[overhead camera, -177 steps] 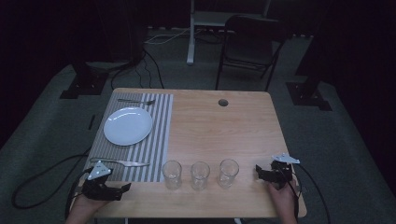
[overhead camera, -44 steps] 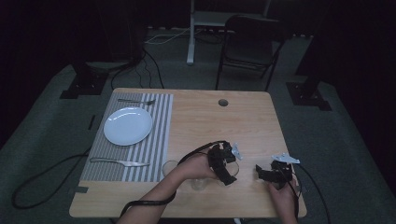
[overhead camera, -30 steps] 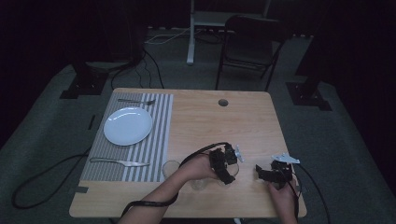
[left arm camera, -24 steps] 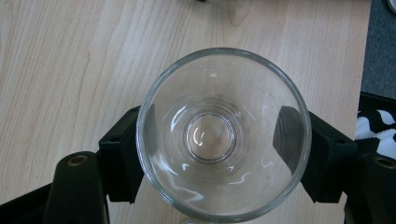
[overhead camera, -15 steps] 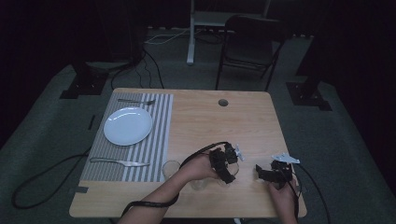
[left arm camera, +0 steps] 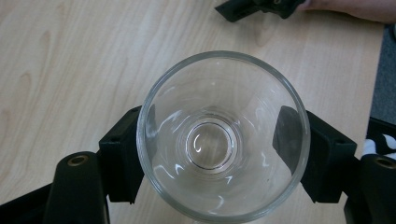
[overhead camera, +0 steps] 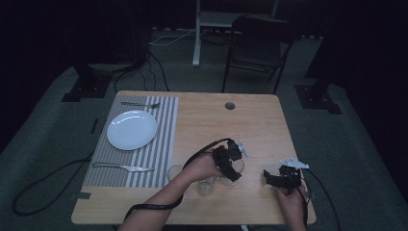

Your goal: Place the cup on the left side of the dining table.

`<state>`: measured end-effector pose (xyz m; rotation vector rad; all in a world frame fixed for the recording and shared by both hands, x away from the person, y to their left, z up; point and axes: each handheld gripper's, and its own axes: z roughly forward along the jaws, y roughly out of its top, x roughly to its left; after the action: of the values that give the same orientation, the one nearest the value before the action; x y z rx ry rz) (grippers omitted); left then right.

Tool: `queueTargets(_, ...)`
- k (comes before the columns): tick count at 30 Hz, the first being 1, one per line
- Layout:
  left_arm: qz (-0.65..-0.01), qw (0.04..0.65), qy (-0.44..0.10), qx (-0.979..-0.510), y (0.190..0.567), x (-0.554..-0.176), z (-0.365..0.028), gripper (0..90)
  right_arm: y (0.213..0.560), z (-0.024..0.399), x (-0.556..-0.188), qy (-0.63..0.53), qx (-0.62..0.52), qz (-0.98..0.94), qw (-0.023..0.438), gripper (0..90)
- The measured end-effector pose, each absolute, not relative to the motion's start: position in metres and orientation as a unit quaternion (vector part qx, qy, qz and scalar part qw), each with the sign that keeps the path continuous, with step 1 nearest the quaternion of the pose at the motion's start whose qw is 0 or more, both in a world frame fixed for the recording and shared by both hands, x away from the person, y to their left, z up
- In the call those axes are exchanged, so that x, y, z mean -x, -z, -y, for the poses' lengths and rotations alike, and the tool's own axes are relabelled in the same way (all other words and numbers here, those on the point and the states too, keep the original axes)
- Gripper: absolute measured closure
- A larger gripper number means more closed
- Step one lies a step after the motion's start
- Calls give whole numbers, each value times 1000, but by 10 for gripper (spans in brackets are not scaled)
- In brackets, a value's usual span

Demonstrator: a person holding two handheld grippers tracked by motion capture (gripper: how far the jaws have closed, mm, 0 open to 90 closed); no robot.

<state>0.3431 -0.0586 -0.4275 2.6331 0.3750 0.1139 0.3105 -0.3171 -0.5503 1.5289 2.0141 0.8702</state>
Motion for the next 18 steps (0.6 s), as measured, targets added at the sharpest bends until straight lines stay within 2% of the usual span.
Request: queueTargets(18,-192,238,-73,-949,416,-365,23,289,550,317,-311,-317,-557,-732,233,127)
